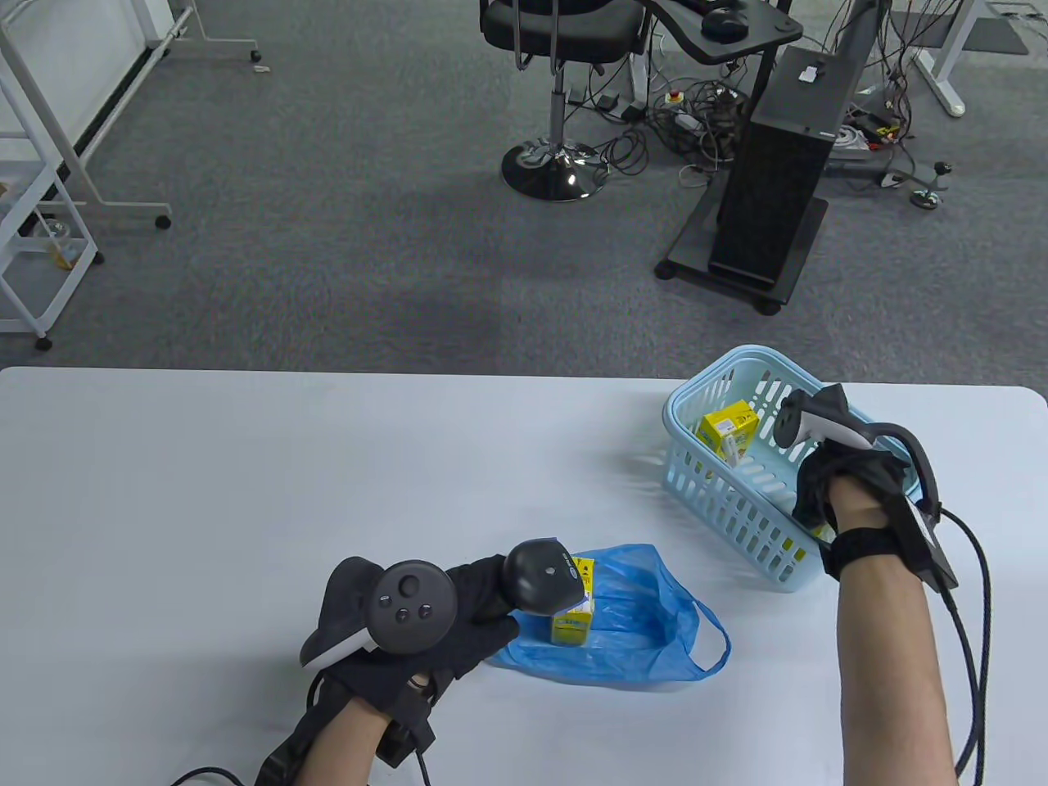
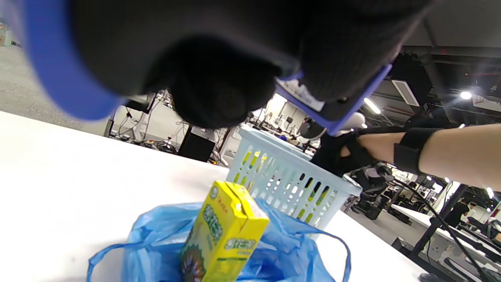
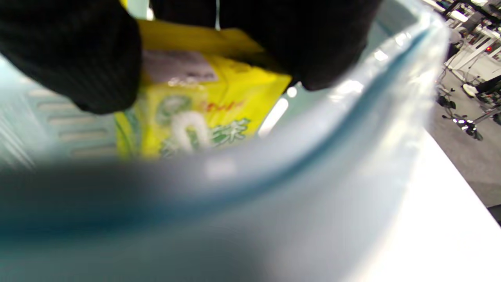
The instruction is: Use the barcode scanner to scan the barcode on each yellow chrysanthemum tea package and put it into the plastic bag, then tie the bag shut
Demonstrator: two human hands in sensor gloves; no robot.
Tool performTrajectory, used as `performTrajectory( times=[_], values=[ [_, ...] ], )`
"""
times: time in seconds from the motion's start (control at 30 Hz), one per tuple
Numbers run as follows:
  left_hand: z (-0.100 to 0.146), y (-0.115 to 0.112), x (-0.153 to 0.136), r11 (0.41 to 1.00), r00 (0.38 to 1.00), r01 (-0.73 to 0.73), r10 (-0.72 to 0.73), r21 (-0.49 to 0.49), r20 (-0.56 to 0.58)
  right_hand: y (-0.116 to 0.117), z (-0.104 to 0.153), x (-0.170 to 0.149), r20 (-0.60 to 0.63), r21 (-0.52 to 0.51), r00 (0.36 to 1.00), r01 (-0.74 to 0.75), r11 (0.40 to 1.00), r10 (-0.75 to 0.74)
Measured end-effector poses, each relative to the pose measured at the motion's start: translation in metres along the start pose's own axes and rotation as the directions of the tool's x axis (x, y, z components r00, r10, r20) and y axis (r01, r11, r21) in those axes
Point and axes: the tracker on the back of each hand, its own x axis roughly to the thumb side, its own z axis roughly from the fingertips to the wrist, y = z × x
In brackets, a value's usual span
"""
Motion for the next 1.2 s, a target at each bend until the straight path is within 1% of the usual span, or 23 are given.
performTrajectory(
  times=[0.07, 0.2, 0.23, 0.27, 0.37, 0.47, 0.53, 0.57, 0.63, 0.73, 0.8, 0.87, 0.93, 0.97, 1.03, 1.17, 1.2],
  values=[
    [0.0, -0.001, 0.002, 1.0, 1.0, 0.002, -0.002, -0.001, 0.005, -0.005, 0.007, -0.002, 0.015, -0.026, 1.0, 0.024, 0.999, -0.024],
    [0.0, -0.002, 0.007, 0.999, 0.999, 0.034, -0.034, -0.003, 0.015, -0.019, 0.029, -0.012, 0.072, -0.131, 0.989, 0.136, 0.982, -0.127],
    [0.0, -0.001, 0.009, 0.999, 0.999, 0.047, -0.047, -0.004, 0.015, -0.024, 0.04, -0.015, 0.104, -0.172, 0.983, 0.166, 0.971, -0.149],
    [0.0, -0.001, 0.01, 0.999, 0.999, 0.049, -0.049, -0.003, 0.018, -0.026, 0.045, -0.017, 0.119, -0.187, 0.98, 0.178, 0.966, -0.158],
    [0.0, -0.002, 0.014, 0.999, 0.998, 0.037, -0.037, -0.003, 0.044, -0.036, 0.074, -0.029, 0.197, -0.234, 0.959, 0.247, 0.94, -0.203],
    [0.0, -0.004, 0.021, 0.998, 0.997, 0.057, -0.056, -0.003, 0.06, -0.043, 0.101, -0.042, 0.26, -0.302, 0.936, 0.312, 0.901, -0.237],
    [0.0, -0.006, 0.026, 0.999, 0.996, 0.054, -0.054, 0.002, 0.068, -0.045, 0.122, -0.051, 0.299, -0.381, 0.927, 0.335, 0.862, -0.227],
    [0.0, -0.007, 0.029, 0.999, 0.996, 0.047, -0.047, 0.0, 0.075, -0.044, 0.129, -0.055, 0.321, -0.401, 0.92, 0.346, 0.848, -0.223],
    [-0.001, -0.01, 0.034, 0.998, 0.994, 0.053, -0.054, 0.013, 0.1, -0.042, 0.145, -0.065, 0.35, -0.471, 0.909, 0.38, 0.796, -0.227],
    [-0.003, -0.015, 0.04, 0.996, 0.989, 0.084, -0.086, 0.021, 0.122, -0.036, 0.165, -0.079, 0.394, -0.538, 0.885, 0.44, 0.719, -0.247],
    [-0.004, -0.017, 0.043, 0.994, 0.986, 0.106, -0.109, 0.031, 0.129, -0.027, 0.18, -0.086, 0.432, -0.58, 0.865, 0.482, 0.656, -0.254],
    [-0.006, -0.021, 0.045, 0.993, 0.986, 0.114, -0.118, 0.034, 0.12, -0.017, 0.191, -0.09, 0.47, -0.59, 0.842, 0.522, 0.616, -0.263],
    [-0.007, -0.026, 0.046, 0.992, 0.986, 0.121, -0.125, 0.041, 0.109, -0.004, 0.202, -0.092, 0.535, -0.604, 0.797, 0.593, 0.533, -0.28],
    [-0.008, -0.029, 0.047, 0.991, 0.985, 0.127, -0.131, 0.046, 0.113, 0.005, 0.207, -0.091, 0.573, -0.588, 0.765, 0.633, 0.504, -0.292],
    [-0.011, -0.034, 0.05, 0.988, 0.976, 0.141, -0.149, 0.063, 0.156, 0.021, 0.214, -0.085, 0.625, -0.556, 0.713, 0.693, 0.459, -0.319],
    [-0.014, -0.041, 0.051, 0.991, 0.974, 0.123, -0.131, 0.056, 0.183, 0.047, 0.223, -0.069, 0.654, -0.564, 0.693, 0.713, 0.416, -0.302],
    [-0.014, -0.042, 0.05, 0.991, 0.974, 0.122, -0.131, 0.057, 0.185, 0.052, 0.224, -0.063, 0.669, -0.551, 0.675, 0.731, 0.402, -0.312]
  ],
)
